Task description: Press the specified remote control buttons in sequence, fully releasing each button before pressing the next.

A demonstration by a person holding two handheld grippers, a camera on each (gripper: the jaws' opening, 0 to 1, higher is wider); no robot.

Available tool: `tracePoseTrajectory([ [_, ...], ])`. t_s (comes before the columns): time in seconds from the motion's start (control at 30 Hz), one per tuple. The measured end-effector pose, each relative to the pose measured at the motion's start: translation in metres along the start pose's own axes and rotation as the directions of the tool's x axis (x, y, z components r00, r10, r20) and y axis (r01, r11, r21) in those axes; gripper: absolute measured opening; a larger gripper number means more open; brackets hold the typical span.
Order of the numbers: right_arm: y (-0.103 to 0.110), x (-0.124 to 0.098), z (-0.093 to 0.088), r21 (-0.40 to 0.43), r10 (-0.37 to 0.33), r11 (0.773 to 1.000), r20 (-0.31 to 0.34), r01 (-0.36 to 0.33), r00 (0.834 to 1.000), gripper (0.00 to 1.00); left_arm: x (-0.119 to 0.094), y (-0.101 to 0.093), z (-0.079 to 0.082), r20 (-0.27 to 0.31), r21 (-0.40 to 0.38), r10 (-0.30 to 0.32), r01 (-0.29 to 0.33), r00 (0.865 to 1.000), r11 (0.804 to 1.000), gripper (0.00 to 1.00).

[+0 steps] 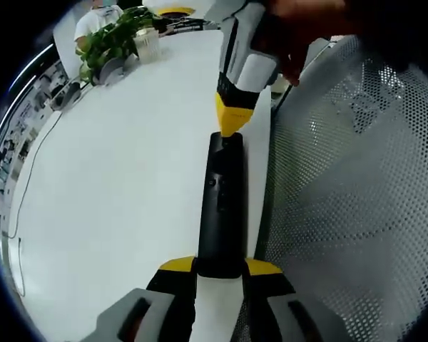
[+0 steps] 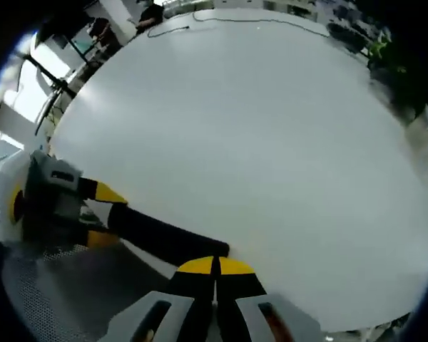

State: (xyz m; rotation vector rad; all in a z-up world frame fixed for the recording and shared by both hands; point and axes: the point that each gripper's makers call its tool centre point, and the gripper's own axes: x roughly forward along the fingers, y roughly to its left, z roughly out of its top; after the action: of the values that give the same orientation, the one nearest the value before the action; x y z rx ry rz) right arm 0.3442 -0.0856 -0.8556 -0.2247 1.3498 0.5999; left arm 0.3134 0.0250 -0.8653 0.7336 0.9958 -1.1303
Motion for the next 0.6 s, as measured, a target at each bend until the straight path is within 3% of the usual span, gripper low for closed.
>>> tracePoseTrajectory([
  [0.17, -0.0014, -0.0004, -0.0002, 0.033, 0.021, 0.999, -0.005, -0.021, 1.000, 0.00, -0.0004, -0.0009, 0.0000, 0.008, -0.006, 0.003, -0.003, 1.000, 1.000, 0.25],
  [0.27, -0.0011, -0.0007, -0.0007, 0.155, 0.031, 0.988, -0.014, -0.028, 0.999, 0.00, -0.0006, -0.0011, 0.0001, 0.015, -0.008, 0.005, -0.005, 1.000, 1.000, 0.25],
  [0.4, -0.0010, -0.0010, 0.0001, 0.148, 0.037, 0.988, -0.024, -0.033, 0.999, 0.00, -0.0010, -0.0013, 0.0002, 0.021, -0.009, 0.006, -0.006, 1.000, 1.000, 0.25],
  [0.6, -0.0017, -0.0032, 0.0013, 0.204, 0.064, 0.977, -0.009, -0.060, 0.998, 0.00, -0.0017, -0.0014, 0.0002, 0.033, 0.002, 0.003, -0.003, 0.999, 1.000, 0.25],
])
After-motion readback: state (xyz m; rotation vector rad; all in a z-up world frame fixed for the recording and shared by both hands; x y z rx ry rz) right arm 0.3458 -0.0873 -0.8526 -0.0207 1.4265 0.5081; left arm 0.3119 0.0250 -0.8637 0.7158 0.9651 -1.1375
